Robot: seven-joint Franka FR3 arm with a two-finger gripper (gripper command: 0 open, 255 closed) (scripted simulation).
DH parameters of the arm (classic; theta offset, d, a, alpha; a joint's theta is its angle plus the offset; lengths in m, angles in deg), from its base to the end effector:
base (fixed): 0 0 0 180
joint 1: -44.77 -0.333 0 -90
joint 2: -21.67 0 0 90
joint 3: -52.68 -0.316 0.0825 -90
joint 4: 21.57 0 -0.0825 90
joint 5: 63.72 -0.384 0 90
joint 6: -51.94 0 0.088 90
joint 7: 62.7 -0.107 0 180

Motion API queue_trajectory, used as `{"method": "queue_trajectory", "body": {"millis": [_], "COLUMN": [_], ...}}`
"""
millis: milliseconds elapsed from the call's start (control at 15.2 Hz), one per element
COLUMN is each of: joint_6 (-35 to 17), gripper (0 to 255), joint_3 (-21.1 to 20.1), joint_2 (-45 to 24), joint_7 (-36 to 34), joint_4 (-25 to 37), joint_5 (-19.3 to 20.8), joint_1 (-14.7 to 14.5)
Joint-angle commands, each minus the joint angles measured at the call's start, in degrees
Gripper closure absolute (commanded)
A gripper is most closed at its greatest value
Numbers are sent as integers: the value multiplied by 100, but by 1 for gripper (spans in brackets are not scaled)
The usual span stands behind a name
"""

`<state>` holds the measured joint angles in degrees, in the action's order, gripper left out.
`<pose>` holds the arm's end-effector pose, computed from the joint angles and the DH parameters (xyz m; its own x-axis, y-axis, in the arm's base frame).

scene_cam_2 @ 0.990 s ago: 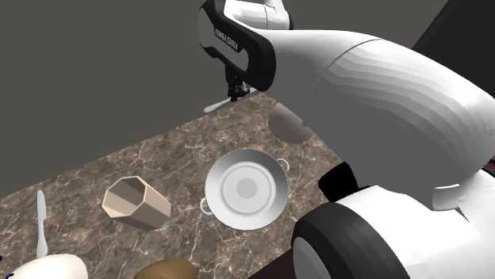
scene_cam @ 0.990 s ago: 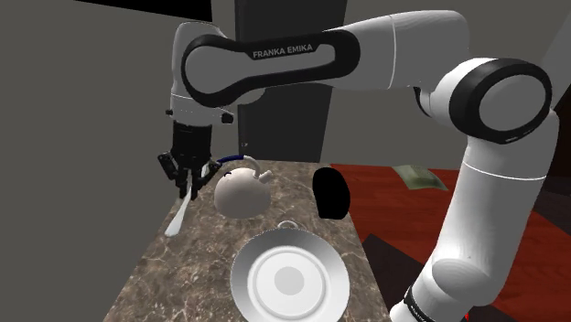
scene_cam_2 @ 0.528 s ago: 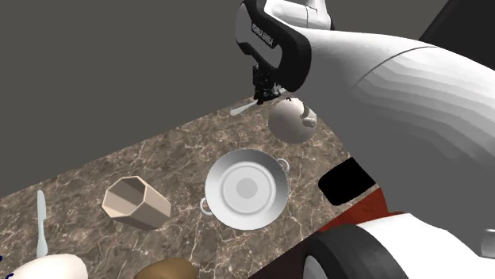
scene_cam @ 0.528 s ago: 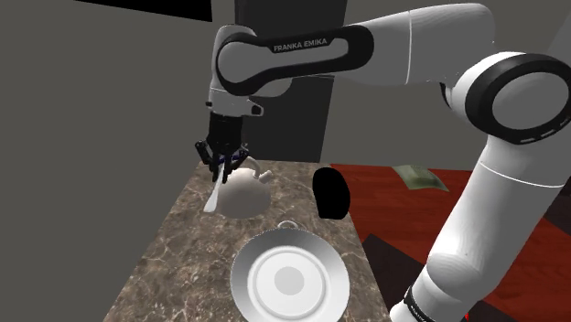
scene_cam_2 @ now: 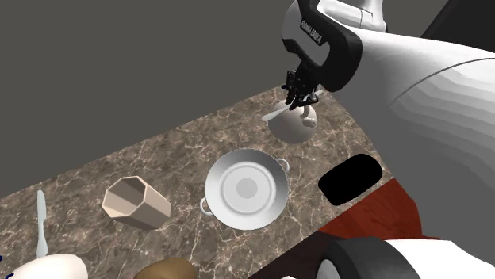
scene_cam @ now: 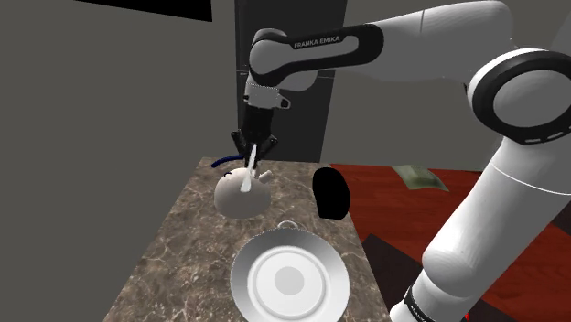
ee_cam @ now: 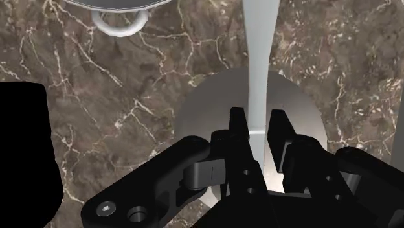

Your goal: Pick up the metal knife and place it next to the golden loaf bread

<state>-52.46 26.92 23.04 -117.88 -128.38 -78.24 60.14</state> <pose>0.5411 0.1220 0.5206 0.6560 -0.7262 -0.2057 -0.7528 -0.6491 -0.1096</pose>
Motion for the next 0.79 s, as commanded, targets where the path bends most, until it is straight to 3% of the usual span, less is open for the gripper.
{"method": "queue_trajectory", "body": {"millis": [0,726], "joint_6": [67,499], "gripper": [255,255], "joint_3": [138,884], "joint_2": [11,-210], "joint_7": [270,1625], "joint_4": [-6,311], "joint_5": [8,193], "joint_1": [131,848]}}
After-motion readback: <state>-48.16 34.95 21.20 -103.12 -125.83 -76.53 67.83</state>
